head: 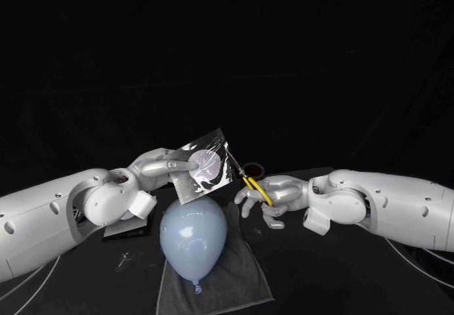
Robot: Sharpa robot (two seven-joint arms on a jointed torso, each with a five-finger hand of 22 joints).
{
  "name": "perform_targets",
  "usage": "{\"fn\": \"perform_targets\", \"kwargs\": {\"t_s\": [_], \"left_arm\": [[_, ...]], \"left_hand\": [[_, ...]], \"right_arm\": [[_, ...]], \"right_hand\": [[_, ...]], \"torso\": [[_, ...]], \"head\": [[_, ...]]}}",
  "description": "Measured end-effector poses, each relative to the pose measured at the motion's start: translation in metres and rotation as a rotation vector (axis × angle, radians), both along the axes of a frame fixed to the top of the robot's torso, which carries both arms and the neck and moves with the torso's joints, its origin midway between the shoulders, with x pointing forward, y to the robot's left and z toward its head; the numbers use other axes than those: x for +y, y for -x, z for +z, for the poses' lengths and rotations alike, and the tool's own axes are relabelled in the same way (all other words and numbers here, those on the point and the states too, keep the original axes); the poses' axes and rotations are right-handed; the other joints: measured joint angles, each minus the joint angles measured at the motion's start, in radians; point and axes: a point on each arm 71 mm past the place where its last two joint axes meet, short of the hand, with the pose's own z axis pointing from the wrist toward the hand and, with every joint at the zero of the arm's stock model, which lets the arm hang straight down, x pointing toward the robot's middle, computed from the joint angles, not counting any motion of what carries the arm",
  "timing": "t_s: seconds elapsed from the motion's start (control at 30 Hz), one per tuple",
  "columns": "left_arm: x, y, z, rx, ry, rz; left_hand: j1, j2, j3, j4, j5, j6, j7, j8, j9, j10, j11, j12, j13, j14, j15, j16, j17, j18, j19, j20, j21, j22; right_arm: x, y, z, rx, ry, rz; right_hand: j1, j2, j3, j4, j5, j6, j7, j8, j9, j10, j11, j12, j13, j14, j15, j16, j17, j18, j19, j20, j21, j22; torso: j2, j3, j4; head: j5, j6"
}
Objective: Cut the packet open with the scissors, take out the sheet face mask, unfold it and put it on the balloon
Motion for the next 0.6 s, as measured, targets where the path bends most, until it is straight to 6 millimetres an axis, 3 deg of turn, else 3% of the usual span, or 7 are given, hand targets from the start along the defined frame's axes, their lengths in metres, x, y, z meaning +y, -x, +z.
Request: {"fn": "perform_targets", "kwargs": {"t_s": [0.6], "left_arm": [[0.0007, -0.0001, -0.0007, 0.002, -0.005, 0.0]], "left_hand": [[-0.001, -0.001, 0.0, 0.0, 0.0, 0.0, 0.0, 0.001, 0.0, 0.002, -0.002, 0.0, 0.0, 0.0, 0.0, 0.0, 0.0, -0.001, 0.0, 0.0, 0.0, 0.0]], "right_arm": [[0.0031, 0.0001, -0.0026, 0.008, 0.031, 0.016]], "right_hand": [[-0.011, -0.011, 0.022, 0.0, 0.0, 0.0, 0.0, 0.016, 0.007, 0.019, -0.002, 0.0, -0.028, 0.017, -0.002, 0.021, 0.027, -0.001, 0.027, -0.002, 0.05, 0.033]], "torso": [[0.0, 0.0008, 0.0003]], "head": [[0.001, 0.0]]}}
